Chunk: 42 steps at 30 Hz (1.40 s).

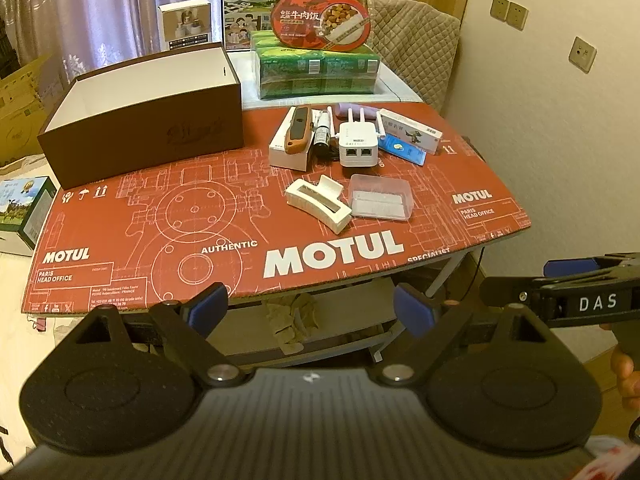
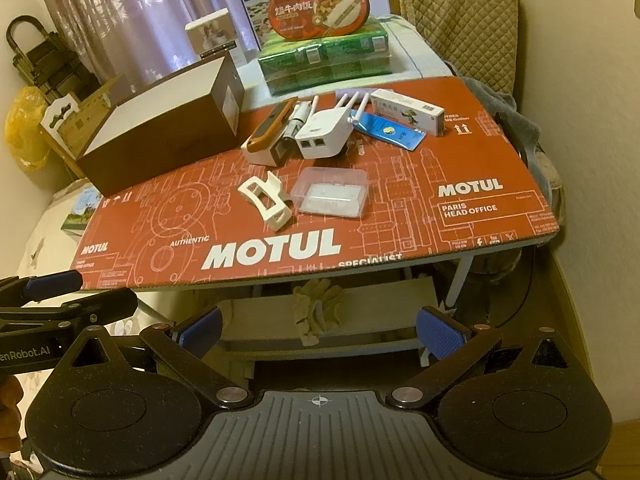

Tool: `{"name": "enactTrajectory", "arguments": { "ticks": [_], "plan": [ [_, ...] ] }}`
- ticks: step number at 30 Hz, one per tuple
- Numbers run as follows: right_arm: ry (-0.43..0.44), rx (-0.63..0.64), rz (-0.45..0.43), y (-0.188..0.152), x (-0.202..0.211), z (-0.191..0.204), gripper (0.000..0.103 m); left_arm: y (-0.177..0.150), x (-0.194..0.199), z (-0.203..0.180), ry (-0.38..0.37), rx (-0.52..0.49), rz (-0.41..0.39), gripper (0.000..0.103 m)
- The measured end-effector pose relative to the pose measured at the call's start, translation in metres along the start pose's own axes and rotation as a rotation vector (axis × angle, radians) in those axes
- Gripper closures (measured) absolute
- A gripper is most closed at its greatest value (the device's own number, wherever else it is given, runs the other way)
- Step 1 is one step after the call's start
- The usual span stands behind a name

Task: Organize rigid objects
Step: 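Reach the right tool to the clear plastic container while the left tool reaches the white hair clip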

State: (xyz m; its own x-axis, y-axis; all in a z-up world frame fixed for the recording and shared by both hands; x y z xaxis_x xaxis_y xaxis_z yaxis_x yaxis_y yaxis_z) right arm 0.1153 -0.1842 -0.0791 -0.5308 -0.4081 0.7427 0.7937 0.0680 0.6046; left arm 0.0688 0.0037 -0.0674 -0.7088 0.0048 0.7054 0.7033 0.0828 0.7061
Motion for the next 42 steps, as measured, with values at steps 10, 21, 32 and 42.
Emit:
{"name": "enactTrajectory", "arguments": {
  "ticks": [10, 21, 32, 42],
  "plan": [
    [-0.016, -0.037, -0.029, 0.019, -0.012, -0.013, 0.002, 0.016, -0.026, -0.001, -0.008, -0.050, -0.007, 0.015],
    [-0.020, -0.077, -0.063, 0.039, -0.036, -0.029, 0.002, 0.029, -0.086, -0.006, -0.055, -0.134, 0.016, 0.015],
    [-0.066, -0.137, -0.052, 0.047, -0.075, -0.050, 0.002, 0.031, -0.157, -0.020, -0.081, -0.244, 0.036, 0.017],
    [-0.083, -0.157, -0.051, 0.058, -0.099, -0.052, 0.010, 0.041, -0.186, -0.015, -0.116, -0.273, 0.068, 0.018]
  ]
}}
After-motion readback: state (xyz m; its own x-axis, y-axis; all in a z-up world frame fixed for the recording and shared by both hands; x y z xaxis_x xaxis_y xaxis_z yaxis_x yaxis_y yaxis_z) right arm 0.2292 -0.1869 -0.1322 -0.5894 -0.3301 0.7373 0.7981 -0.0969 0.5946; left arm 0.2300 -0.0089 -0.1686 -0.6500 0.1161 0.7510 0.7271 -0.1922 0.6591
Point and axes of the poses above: each gripper's, at about its wrist camera, not at the fingertips, and x roughly against the way its jaws point, z to its left, y to its top, the point moved 8 cm from there along -x, roughly the way its jaws point, and after that the axes turned 5 degrees about -z, right-handed, at the moved point
